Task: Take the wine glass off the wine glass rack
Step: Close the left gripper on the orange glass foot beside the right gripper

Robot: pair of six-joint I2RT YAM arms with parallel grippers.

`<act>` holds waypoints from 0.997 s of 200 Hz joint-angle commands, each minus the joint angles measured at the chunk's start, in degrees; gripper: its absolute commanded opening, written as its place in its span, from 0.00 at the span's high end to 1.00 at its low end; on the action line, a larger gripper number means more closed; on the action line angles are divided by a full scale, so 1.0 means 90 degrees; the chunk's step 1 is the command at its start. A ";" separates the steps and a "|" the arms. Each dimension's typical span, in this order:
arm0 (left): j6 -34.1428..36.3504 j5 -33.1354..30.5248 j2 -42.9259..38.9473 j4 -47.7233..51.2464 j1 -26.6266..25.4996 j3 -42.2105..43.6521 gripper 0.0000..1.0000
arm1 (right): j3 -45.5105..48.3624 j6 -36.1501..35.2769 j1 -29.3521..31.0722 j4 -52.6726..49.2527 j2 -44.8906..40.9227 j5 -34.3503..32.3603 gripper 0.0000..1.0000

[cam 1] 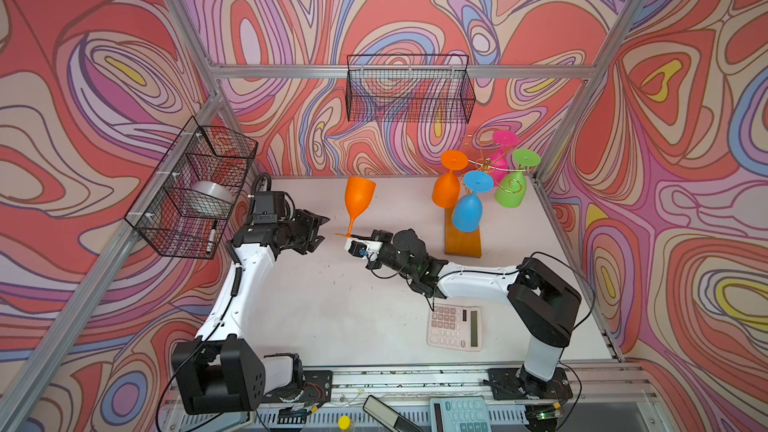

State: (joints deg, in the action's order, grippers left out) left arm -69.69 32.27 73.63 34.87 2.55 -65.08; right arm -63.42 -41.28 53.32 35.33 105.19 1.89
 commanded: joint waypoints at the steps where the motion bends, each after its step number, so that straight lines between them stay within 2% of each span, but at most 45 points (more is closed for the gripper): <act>1: -0.0211 0.0119 0.0069 -0.0268 -0.0139 0.0109 0.45 | -0.0229 -0.0116 0.0022 0.0137 0.0187 -0.0129 1.00; 61: -0.0508 0.0183 0.0159 -0.0744 -0.0475 0.0499 0.53 | -0.0322 -0.0329 0.0110 0.0341 0.0491 -0.0382 1.00; 165: -0.0655 0.0189 0.0254 -0.1056 -0.0508 0.0808 0.65 | -0.0219 -0.0841 0.0158 0.1253 0.0798 -0.0894 1.00; 199: -0.0913 0.0250 0.0250 -0.1409 -0.0508 0.1082 0.73 | -0.0248 -0.0928 0.0173 0.1282 0.0847 -0.0923 1.00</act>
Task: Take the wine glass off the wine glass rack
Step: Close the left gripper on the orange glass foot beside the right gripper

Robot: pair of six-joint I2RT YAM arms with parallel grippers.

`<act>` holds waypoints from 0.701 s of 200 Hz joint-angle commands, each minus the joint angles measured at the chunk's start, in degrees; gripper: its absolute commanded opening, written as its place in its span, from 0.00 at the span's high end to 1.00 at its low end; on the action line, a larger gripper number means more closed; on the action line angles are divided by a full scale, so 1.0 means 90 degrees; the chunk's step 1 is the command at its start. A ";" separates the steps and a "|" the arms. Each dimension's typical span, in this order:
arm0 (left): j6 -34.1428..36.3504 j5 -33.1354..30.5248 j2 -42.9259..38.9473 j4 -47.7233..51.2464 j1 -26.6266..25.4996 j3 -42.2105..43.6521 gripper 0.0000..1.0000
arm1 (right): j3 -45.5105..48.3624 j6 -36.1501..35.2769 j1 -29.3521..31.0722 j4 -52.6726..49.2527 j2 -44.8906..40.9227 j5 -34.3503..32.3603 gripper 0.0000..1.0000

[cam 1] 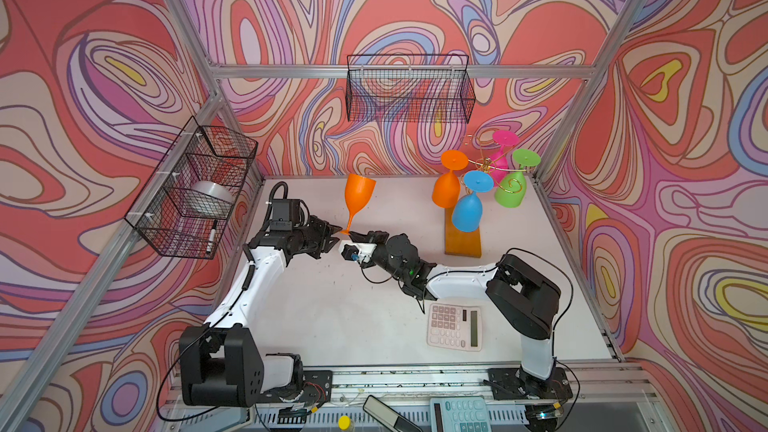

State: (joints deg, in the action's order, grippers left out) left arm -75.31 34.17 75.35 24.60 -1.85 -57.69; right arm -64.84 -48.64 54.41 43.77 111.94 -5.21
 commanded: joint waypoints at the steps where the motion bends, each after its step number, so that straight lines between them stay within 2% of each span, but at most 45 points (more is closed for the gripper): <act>1: -0.0302 0.0045 0.0057 -0.0285 -0.0019 0.0274 0.74 | -0.0090 -0.0111 0.0055 0.0343 0.0099 -0.0134 1.00; 64: -0.0483 0.0086 0.0109 -0.0676 -0.0019 0.0385 1.00 | -0.0149 -0.0121 0.0106 0.0173 0.0094 -0.0196 1.00; 84: -0.0462 0.0080 0.0143 -0.0692 -0.0019 0.0365 1.00 | -0.0234 0.0100 0.0116 0.0013 0.0034 -0.0370 1.00; 111: -0.0394 0.0001 0.0138 -0.0759 -0.0019 0.0365 1.00 | -0.0276 0.0448 0.0122 -0.0332 -0.0160 -0.0345 0.74; 120: -0.0363 -0.0024 0.0133 -0.0771 -0.0019 0.0356 1.00 | -0.0276 0.0563 0.0118 -0.0418 -0.0219 -0.0320 0.62; 130: -0.0286 -0.0042 0.0138 -0.0780 -0.0010 0.0346 1.00 | -0.0276 0.0818 0.0126 -0.0560 -0.0326 -0.0336 0.43; 140: -0.0214 -0.0033 0.0143 -0.0838 0.0005 0.0351 1.00 | -0.0271 0.1099 0.0135 -0.0779 -0.0462 -0.0395 0.36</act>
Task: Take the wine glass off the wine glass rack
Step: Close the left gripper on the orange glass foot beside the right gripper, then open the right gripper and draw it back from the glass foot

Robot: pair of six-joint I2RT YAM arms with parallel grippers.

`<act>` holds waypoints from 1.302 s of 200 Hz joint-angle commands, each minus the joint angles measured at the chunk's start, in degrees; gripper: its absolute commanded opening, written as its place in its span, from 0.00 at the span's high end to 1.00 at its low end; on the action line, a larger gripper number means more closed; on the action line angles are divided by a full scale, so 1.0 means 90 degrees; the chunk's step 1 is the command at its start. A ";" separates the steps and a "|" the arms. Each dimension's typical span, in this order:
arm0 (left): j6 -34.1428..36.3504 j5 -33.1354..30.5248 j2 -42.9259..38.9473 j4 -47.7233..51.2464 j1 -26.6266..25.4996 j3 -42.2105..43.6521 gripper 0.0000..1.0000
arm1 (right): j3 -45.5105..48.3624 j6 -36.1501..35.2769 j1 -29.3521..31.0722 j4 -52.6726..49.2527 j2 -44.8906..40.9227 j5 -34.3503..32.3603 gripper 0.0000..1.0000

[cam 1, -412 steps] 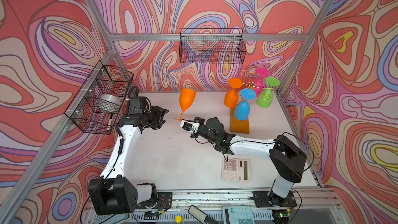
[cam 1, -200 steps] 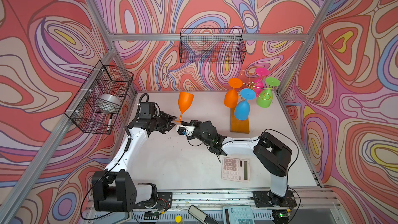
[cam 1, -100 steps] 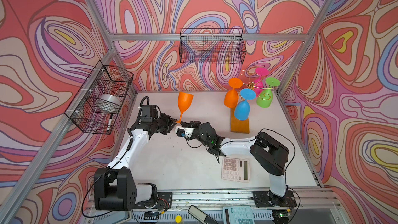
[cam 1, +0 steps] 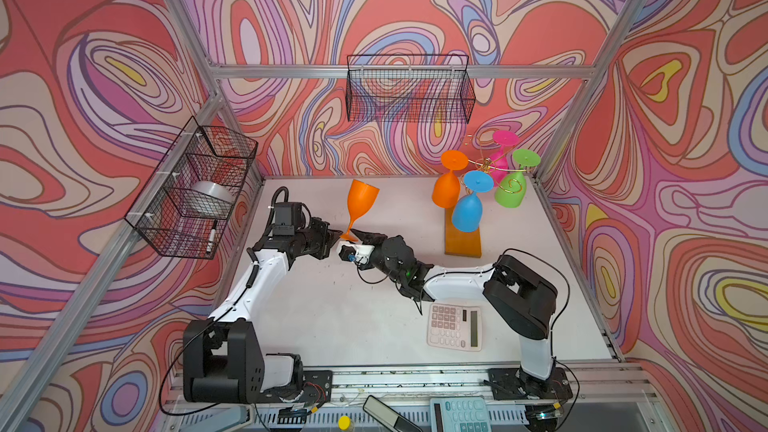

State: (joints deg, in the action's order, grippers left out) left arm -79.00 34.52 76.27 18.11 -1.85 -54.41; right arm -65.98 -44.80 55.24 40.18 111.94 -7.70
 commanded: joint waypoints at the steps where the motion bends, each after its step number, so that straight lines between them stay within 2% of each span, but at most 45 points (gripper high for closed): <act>1: 0.0205 -0.0069 0.0046 -0.0122 0.0007 -0.0016 1.00 | -0.0143 0.0710 0.0043 -0.0406 -0.0478 -0.0109 0.35; 18: 0.0267 0.0057 0.0061 -0.0290 0.0072 0.0081 1.00 | -0.0016 0.1318 0.0054 -0.0780 -0.0844 -0.0083 0.32; 49: 0.0384 0.0298 0.0013 -0.1228 0.0238 0.0427 1.00 | -0.0036 0.2479 0.0063 -0.1956 -0.1541 0.0205 0.31; 79: 0.0851 0.0387 0.0041 -0.1333 0.0264 0.0333 1.00 | -0.0594 0.3332 0.0048 -0.3573 -0.1777 0.0576 0.33; 139: 0.1357 0.0753 0.0109 -0.2345 0.0283 0.0801 1.00 | -0.1979 0.4407 -0.0087 -0.5639 -0.1923 0.1527 0.36; 184: 0.1566 0.0881 0.0033 -0.3266 0.0291 0.1314 1.00 | -0.2345 0.5153 -0.0277 -0.6058 -0.2083 0.1806 0.43; 233: 0.1269 0.1122 0.0211 -0.4660 0.0293 0.1827 1.00 | -0.2832 0.6174 -0.0760 -0.6553 -0.1974 0.1982 0.50; 260: 0.1182 0.1144 0.0280 -0.5018 0.0293 0.1982 1.00 | -0.2911 0.6651 -0.1010 -0.6564 -0.1979 0.2082 0.53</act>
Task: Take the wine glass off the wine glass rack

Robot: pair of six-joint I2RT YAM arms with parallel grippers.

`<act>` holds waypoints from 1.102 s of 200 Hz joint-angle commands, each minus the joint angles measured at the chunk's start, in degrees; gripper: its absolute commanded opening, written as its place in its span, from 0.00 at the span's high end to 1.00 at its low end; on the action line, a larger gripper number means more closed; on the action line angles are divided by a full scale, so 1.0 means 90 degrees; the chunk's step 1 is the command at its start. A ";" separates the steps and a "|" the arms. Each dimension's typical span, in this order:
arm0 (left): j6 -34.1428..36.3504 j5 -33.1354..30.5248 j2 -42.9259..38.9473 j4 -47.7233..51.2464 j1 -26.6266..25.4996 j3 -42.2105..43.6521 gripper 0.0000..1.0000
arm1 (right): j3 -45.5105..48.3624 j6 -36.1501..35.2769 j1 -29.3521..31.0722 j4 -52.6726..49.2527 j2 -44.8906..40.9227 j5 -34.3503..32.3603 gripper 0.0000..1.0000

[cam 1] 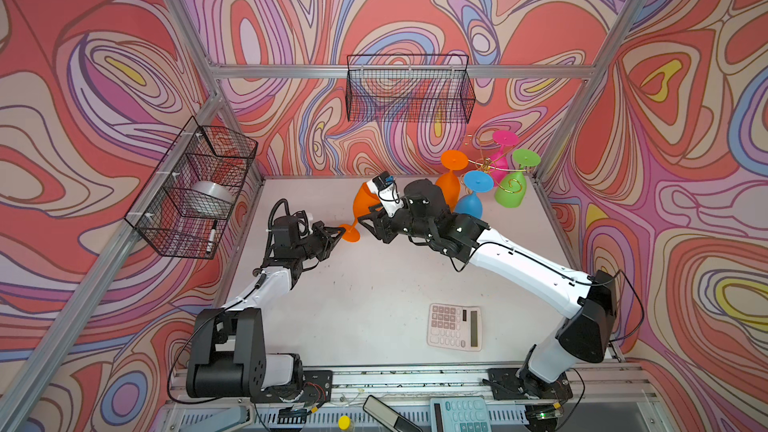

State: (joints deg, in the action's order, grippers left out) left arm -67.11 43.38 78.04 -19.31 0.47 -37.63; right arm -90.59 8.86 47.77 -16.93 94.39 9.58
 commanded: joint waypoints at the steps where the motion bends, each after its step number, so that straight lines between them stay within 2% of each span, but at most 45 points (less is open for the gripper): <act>1: -0.0140 0.0161 0.0086 -0.0876 0.0036 0.0122 1.00 | -0.0178 0.0702 -0.0185 -0.0219 -0.0029 0.0158 0.53; 43: -0.0296 0.0188 0.0162 -0.1279 0.0036 0.0267 1.00 | -0.0321 0.1281 -0.0356 -0.0209 -0.0004 0.0115 0.56; 84: -0.0697 0.0295 0.0349 -0.2219 0.0036 0.0435 1.00 | -0.0445 0.1729 -0.0490 -0.0279 0.0013 0.0066 0.58; 112: -0.0852 0.0281 0.0452 -0.2483 0.0036 0.0508 1.00 | -0.0495 0.1720 -0.0522 -0.0280 0.0016 -0.0010 0.58; 159: -0.1080 0.0289 0.0594 -0.2844 0.0036 0.0562 1.00 | -0.1372 0.0500 -0.0523 -0.1111 0.0438 0.0122 0.61; 220: -0.1602 0.0254 0.0914 -0.3908 0.0031 0.0784 1.00 | -0.3197 -0.1165 -0.0527 -0.2628 0.1533 0.0437 0.64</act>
State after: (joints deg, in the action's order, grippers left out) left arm -78.35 45.06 84.77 -46.06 0.47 -31.68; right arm -114.61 6.68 43.07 -32.71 104.66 11.73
